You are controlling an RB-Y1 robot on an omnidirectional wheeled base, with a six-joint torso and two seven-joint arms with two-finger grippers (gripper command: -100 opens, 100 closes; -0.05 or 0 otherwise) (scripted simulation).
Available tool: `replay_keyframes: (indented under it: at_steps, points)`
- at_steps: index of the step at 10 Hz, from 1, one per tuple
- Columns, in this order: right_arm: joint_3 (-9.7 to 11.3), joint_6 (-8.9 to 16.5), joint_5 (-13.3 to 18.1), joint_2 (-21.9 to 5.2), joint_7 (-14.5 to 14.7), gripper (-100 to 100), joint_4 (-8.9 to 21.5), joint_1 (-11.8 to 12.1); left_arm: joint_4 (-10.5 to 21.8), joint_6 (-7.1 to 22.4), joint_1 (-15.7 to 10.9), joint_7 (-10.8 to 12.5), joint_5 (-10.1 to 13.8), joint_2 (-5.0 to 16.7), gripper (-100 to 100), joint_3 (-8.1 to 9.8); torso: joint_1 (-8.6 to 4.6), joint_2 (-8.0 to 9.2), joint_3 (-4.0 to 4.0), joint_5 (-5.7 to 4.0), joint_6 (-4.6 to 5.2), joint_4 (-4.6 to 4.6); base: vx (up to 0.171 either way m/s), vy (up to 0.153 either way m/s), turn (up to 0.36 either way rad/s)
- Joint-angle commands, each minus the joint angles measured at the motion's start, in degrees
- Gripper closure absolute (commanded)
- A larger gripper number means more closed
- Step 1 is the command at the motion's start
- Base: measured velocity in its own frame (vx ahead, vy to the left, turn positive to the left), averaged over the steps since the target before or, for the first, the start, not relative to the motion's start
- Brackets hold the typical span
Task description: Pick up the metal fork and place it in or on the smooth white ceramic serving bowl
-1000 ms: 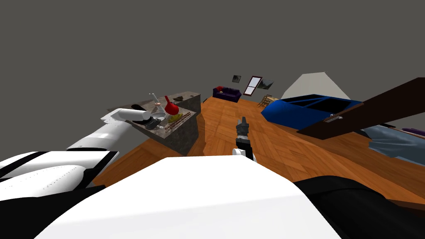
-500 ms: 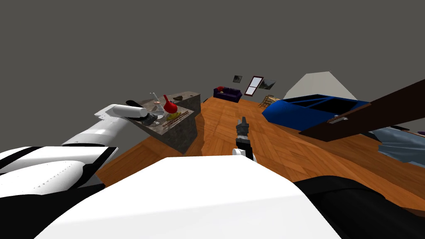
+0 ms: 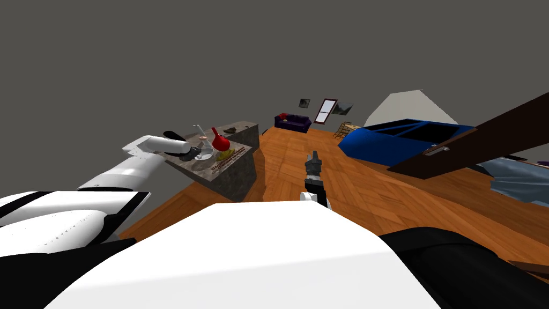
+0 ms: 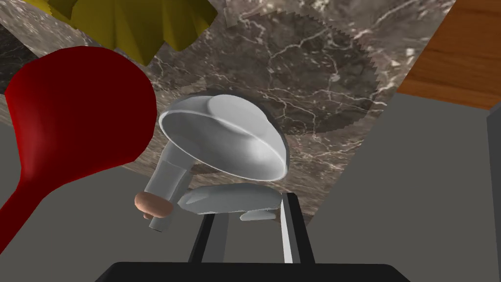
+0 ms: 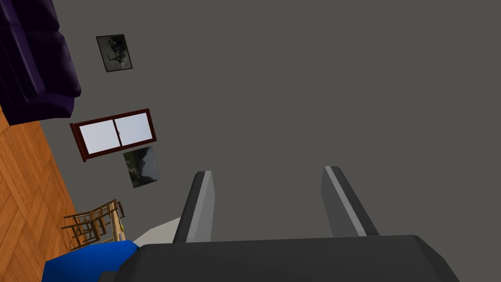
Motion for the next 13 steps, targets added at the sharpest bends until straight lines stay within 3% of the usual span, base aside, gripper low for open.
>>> replay_keyframes:
  at_steps: [1, 8, 10, 11, 12, 13]
  points:
    - [0.00, 0.00, 0.00, 0.00, 0.00, 0, 0.00, 0.00, -0.08, -1.49, 0.96, -0.30, -1.80, -0.48, 100, -0.25, 0.00, 0.00, 0.00, 0.00, 0.00, 0.00, 0.114, 0.152, -0.081]
    - [0.00, 0.00, 0.00, 0.00, 0.00, 0, 0.00, 0.00, -0.34, -7.38, 6.31, -1.34, -9.82, -3.62, 100, -0.69, -0.24, 0.05, -0.01, -0.13, 0.06, -0.06, 0.089, 0.177, -0.103]
    - [0.00, 0.00, 0.00, 0.00, 0.00, 0, 0.00, 0.00, -0.43, -8.63, 7.67, -1.58, -11.64, -4.44, 100, -0.73, -0.18, -0.17, -0.14, -0.16, 0.11, -0.10, 0.093, 0.173, -0.109]
    - [0.00, 0.00, 0.00, 0.00, 0.00, 0, 0.00, 0.00, -0.35, -8.05, 6.99, -1.34, -11.03, -4.20, 100, -0.74, -0.32, -0.07, -0.10, -0.17, 0.12, -0.11, 0.023, 0.062, -0.027]
    - [0.01, 0.00, 0.00, 0.02, 0.00, 0, 0.00, -0.01, -0.35, -8.24, 6.98, -1.41, -11.15, -4.22, -100, -0.73, -0.60, 0.05, -0.05, -0.19, 0.10, -0.12, 0.005, 0.013, 0.002]
    - [0.02, 0.00, 0.00, 0.02, 0.00, 0, 0.00, -0.01, -0.36, -8.24, 6.96, -1.41, -11.14, -4.20, -100, -0.72, -0.76, 0.10, -0.02, -0.22, 0.10, -0.11, 0.000, 0.000, 0.000]
